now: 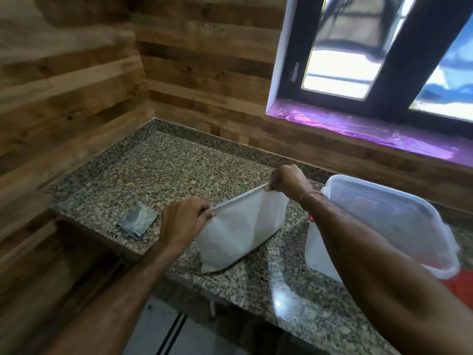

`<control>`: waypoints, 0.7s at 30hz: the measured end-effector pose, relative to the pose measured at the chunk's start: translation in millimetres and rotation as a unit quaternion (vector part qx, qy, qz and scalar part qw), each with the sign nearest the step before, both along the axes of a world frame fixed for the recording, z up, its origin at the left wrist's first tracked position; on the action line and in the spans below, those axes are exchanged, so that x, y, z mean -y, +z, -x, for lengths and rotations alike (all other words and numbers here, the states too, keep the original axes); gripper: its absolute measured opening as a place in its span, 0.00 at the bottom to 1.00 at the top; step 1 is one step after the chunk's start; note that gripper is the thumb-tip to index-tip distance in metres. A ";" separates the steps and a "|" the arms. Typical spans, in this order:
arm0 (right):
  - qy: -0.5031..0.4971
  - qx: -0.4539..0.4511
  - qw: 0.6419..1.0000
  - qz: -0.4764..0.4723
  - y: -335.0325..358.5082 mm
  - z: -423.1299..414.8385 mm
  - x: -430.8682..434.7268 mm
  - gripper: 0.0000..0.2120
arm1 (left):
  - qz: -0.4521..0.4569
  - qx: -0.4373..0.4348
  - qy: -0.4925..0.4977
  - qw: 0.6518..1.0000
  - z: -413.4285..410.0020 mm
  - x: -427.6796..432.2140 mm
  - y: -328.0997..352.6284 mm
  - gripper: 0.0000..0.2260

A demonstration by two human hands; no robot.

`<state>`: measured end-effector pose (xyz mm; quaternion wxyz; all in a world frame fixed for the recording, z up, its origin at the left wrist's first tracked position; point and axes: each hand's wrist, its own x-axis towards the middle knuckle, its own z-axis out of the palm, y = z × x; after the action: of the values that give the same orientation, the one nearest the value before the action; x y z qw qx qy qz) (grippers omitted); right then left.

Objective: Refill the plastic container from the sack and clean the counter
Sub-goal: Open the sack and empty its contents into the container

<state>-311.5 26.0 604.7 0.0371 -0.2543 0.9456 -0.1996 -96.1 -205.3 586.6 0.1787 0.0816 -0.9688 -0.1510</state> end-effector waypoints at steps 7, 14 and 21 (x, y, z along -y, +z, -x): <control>-0.048 -0.058 0.997 0.006 -21.9 -27.6 -11.6 0.06 | -0.067 0.096 -0.017 0.993 -10.4 23.8 4.4 0.13; 0.108 -0.008 0.990 0.090 -19.3 -108.7 52.1 0.11 | -0.132 0.094 -0.058 0.985 -8.1 53.7 49.1 0.11; 0.108 0.056 0.963 0.239 -33.1 -162.8 109.4 0.13 | -0.303 0.028 -0.109 0.946 -2.1 44.1 52.0 0.13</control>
<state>-148.7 -83.4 571.6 0.0490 -0.3445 0.8337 -0.4288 -94.0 -249.5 638.6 0.1007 0.0300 -0.8850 -0.4536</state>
